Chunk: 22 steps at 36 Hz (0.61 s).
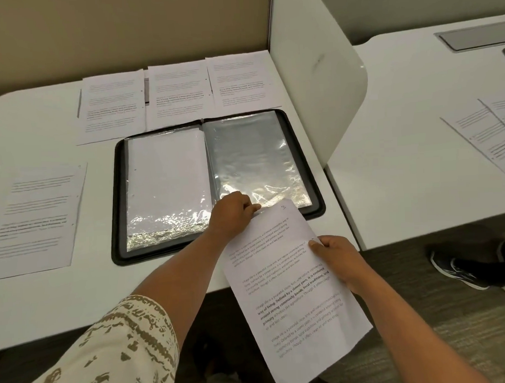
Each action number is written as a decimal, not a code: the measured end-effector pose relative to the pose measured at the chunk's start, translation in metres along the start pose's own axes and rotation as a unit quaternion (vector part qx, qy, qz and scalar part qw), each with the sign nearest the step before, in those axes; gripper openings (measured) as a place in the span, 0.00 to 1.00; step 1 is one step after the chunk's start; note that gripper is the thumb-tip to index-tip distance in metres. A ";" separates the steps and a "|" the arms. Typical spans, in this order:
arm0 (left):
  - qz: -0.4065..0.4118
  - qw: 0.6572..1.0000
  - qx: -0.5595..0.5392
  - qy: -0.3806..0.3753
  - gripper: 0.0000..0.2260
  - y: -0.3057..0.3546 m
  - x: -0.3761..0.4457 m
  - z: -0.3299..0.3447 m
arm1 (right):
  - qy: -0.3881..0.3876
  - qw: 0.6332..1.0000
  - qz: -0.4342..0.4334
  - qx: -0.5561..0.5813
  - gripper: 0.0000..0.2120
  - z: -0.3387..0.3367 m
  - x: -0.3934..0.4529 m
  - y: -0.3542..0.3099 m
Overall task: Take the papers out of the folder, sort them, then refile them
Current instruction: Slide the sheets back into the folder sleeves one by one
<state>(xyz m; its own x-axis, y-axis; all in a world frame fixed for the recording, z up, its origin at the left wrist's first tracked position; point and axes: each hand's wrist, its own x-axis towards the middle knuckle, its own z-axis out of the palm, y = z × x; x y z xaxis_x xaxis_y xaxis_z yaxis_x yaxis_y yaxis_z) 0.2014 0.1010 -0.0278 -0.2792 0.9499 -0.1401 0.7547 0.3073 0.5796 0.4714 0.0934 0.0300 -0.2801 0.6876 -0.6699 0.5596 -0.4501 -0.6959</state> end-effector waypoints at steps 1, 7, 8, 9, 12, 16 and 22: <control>0.005 1.000 0.004 0.000 0.14 0.002 -0.001 0.000 | -0.003 1.000 0.003 -0.008 0.14 0.000 0.002 -0.002; 0.048 0.998 0.029 0.038 0.09 0.009 -0.004 0.002 | 0.000 0.999 0.039 -0.013 0.13 -0.004 0.011 -0.014; 0.060 0.996 0.038 0.045 0.08 0.009 -0.004 0.002 | 0.001 0.999 0.040 -0.011 0.11 -0.005 0.012 -0.015; 0.073 0.995 0.049 0.053 0.08 0.009 -0.005 0.002 | 0.004 0.999 0.039 -0.009 0.10 -0.006 0.013 -0.017; 0.113 0.987 0.081 0.077 0.07 0.007 -0.006 0.002 | 0.013 0.999 0.035 -0.007 0.08 -0.008 0.016 -0.022; 0.148 0.977 0.112 0.104 0.06 0.006 -0.008 0.001 | 0.027 0.998 0.062 0.005 0.16 -0.013 0.022 -0.028; 0.178 0.971 0.125 0.101 0.05 0.012 -0.011 0.001 | 0.030 0.997 0.069 0.001 0.11 -0.021 0.026 -0.032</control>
<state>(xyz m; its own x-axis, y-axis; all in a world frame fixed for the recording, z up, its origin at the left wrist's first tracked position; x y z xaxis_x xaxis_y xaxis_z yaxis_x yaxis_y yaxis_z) 0.2139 0.0945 -0.0206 -0.0654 0.9757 0.2092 0.9382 -0.0112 0.3459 0.4627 0.1373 0.0400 -0.1530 0.6528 -0.7419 0.5882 -0.5431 -0.5992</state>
